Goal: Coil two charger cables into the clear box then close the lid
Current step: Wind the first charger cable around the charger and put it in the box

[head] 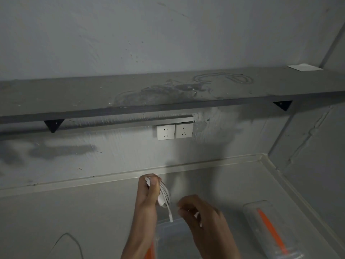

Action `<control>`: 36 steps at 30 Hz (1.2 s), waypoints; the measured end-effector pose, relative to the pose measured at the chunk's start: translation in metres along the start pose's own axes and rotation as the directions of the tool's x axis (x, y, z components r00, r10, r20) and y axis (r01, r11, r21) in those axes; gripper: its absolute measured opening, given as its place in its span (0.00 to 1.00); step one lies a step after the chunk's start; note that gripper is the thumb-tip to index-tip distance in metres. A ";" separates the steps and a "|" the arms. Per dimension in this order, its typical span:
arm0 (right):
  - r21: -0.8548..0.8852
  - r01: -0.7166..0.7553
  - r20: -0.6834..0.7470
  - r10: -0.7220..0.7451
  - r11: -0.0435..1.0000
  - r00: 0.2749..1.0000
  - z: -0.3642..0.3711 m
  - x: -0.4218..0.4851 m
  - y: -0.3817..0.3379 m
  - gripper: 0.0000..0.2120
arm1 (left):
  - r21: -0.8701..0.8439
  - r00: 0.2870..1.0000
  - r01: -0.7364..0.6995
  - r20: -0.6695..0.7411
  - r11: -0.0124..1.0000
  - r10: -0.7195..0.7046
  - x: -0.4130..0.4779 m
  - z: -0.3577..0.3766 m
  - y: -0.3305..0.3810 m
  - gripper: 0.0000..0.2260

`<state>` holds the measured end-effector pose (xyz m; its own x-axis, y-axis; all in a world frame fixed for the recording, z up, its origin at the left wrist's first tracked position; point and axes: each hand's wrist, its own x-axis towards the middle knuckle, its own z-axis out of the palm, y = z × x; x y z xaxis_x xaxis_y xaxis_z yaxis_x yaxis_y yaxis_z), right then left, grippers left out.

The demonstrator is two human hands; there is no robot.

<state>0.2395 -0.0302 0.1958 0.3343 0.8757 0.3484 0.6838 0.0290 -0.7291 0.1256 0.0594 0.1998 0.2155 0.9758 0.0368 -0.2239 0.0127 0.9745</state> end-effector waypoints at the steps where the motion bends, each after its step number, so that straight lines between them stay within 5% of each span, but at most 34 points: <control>1: 0.061 -0.016 0.009 0.016 0.998 1.000 -0.004 0.002 -0.005 0.04 | 0.018 1.000 -0.019 0.025 1.000 0.018 0.000 -0.002 0.002 0.14; 5: 0.183 -0.059 0.046 0.051 0.981 0.998 -0.007 0.010 -0.028 0.05 | 0.129 0.994 -0.108 0.045 0.986 0.103 -0.005 0.002 0.009 0.13; 12: 0.089 -0.076 0.088 0.068 0.993 0.994 -0.009 0.010 -0.031 0.10 | 0.228 0.988 -0.146 0.076 0.963 0.132 -0.003 -0.005 0.016 0.13; 17: 0.580 -0.201 0.147 0.142 0.790 0.979 -0.043 0.041 -0.034 0.12 | -0.265 0.992 0.091 0.111 0.960 -0.063 -0.009 -0.004 0.027 0.15; 22: 0.783 -0.272 0.172 0.226 0.559 0.959 -0.031 0.048 -0.039 0.12 | -0.344 0.983 0.144 0.154 0.928 -0.096 -0.013 0.009 0.026 0.28; 24: 0.779 -0.277 0.165 0.243 0.562 0.956 -0.024 0.047 -0.040 0.12 | -0.302 0.989 0.107 0.127 0.947 -0.071 -0.012 0.012 0.024 0.31; 28: 0.760 -0.257 0.145 0.229 0.597 0.963 -0.023 0.044 -0.039 0.14 | -0.242 0.998 0.024 0.068 0.970 -0.008 -0.009 0.012 0.023 0.11; 36: 0.675 -0.287 0.132 0.271 0.680 0.954 -0.015 0.037 -0.037 0.08 | -0.050 0.998 -0.048 0.030 0.998 0.049 -0.012 0.012 0.022 0.10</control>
<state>0.2366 -0.0067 0.2444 0.4183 0.9065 0.0570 -0.0692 0.0943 -0.9931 0.1300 0.0455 0.2235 0.2325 0.9683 0.0914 -0.2811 -0.0230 0.9594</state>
